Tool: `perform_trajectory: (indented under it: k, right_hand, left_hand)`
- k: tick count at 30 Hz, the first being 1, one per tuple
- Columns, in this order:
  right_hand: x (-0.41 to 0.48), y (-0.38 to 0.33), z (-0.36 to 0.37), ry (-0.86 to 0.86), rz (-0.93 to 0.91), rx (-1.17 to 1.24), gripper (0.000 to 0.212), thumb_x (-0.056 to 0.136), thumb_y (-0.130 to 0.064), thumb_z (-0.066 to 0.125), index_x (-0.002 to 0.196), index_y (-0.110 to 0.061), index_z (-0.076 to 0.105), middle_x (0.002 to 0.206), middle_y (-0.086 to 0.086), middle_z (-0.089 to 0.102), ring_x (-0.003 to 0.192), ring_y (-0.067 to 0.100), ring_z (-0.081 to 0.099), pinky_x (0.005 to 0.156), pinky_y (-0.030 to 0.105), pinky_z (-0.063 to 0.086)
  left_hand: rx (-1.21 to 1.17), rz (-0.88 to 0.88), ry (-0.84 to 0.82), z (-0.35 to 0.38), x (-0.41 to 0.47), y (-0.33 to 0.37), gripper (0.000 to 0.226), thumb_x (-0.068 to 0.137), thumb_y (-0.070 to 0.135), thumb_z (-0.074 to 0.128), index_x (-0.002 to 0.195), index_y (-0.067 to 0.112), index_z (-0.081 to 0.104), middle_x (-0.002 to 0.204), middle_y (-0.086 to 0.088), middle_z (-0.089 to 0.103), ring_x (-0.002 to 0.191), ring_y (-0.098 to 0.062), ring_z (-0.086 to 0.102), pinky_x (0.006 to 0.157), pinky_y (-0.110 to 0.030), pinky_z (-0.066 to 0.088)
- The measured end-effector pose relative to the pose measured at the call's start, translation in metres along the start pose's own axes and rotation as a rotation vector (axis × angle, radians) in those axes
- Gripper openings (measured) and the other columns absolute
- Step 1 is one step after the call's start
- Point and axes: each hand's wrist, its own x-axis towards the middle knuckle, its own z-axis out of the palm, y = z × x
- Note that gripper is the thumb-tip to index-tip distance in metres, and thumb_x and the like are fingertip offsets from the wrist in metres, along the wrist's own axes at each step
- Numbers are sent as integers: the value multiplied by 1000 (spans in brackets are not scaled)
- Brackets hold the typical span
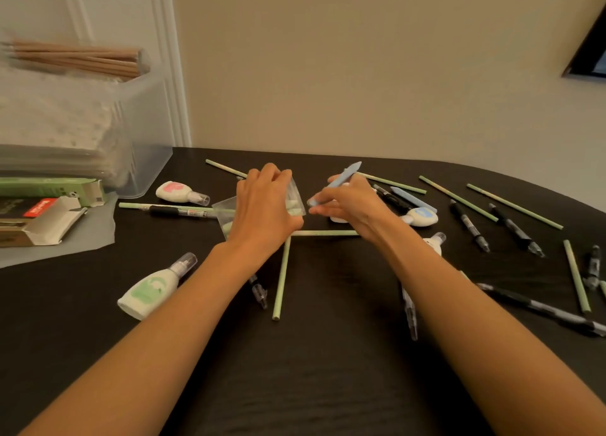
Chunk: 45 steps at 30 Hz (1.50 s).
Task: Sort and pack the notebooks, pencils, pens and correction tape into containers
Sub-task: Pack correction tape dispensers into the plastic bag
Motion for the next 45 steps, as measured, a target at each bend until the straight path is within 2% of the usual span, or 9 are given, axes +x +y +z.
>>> perform_trajectory:
  k: [4,8,18,21,26,31,38,42,45]
  right_hand:
    - [-24,12,-17,-20,-71,373,26,96,-7,47,120,2,46,102,21,62,70,19,70,63,22,58]
    - [-39,18,-28,-5,-120,556,10,95,-6,47,97,1,55,94,12,61,77,16,65,61,19,57]
    - [-65,28,-30,-63,-221,329,10,86,0,61,90,-8,55,90,12,65,72,13,69,68,20,57]
    - [-69,29,-29,-103,-206,349,4,92,-6,53,92,-7,57,91,11,65,75,15,68,70,22,57]
    - [-75,31,-22,-211,-146,332,33,98,-12,31,88,-4,60,85,10,59,74,14,55,69,25,48]
    - [-74,32,-19,-30,-249,189,19,95,-5,42,100,-6,60,83,7,58,70,9,53,66,20,46]
    - [-77,36,-30,36,-321,90,12,87,-8,57,86,-5,69,82,5,67,71,7,64,68,20,51]
    - [-74,31,-36,66,-263,249,31,88,-13,35,91,-5,65,99,7,70,104,18,56,85,33,47]
    - [-70,25,-44,65,-260,310,33,93,-14,30,92,-4,61,94,4,69,105,18,53,80,31,46]
  left_hand:
    - [14,32,-8,-3,-13,14,69,80,28,68,140,13,38,129,-3,41,120,-20,36,98,-30,27]
    - [9,48,-23,-4,-26,25,70,80,29,68,140,14,37,130,-3,41,121,-20,36,100,-30,27]
    - [-17,-24,7,-7,-47,32,65,78,30,70,135,12,44,126,-3,45,117,-22,40,96,-33,28]
    - [-1,-12,-10,-7,-49,35,63,77,30,70,133,13,46,125,-3,46,116,-22,41,97,-33,28]
    - [8,49,-46,-7,-52,43,65,78,33,69,135,15,44,126,-2,45,119,-20,40,99,-32,25]
    - [52,1,-1,-8,-53,49,61,79,36,67,132,15,46,127,-2,45,119,-21,41,99,-33,23]
    - [-8,39,-33,-5,-47,66,66,79,36,67,136,13,42,128,-4,44,120,-22,40,100,-33,26]
    - [-82,38,-21,-3,-32,76,72,77,35,71,138,10,41,129,-7,45,119,-24,40,99,-36,36]
    - [-101,24,-27,2,-20,85,71,78,35,71,137,10,41,131,-7,45,120,-24,40,98,-36,38]
